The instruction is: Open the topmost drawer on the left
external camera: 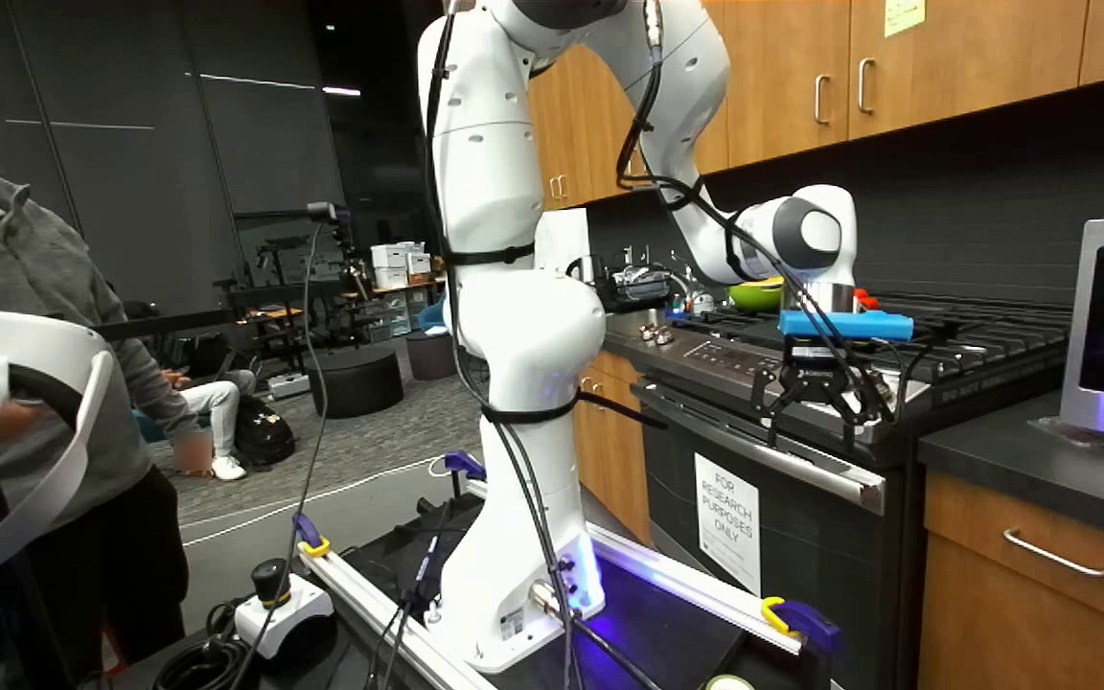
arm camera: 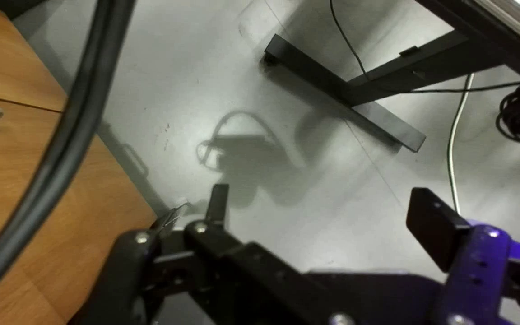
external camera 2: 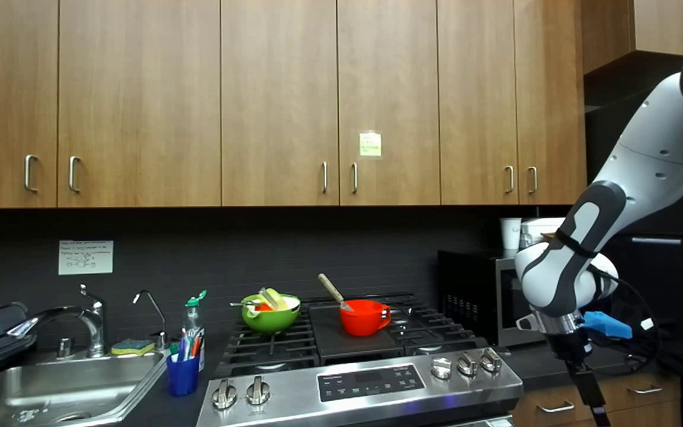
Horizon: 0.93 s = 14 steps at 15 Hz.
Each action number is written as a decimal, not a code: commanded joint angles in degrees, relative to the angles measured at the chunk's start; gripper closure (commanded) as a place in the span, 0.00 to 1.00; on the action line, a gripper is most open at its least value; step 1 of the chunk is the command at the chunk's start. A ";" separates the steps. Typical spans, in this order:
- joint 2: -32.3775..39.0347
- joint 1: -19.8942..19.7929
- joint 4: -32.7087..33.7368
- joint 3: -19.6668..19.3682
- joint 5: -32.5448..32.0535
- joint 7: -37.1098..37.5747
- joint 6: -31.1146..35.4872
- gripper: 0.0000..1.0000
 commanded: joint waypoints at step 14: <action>0.39 -1.44 0.54 -0.98 -22.42 3.39 -2.20 0.00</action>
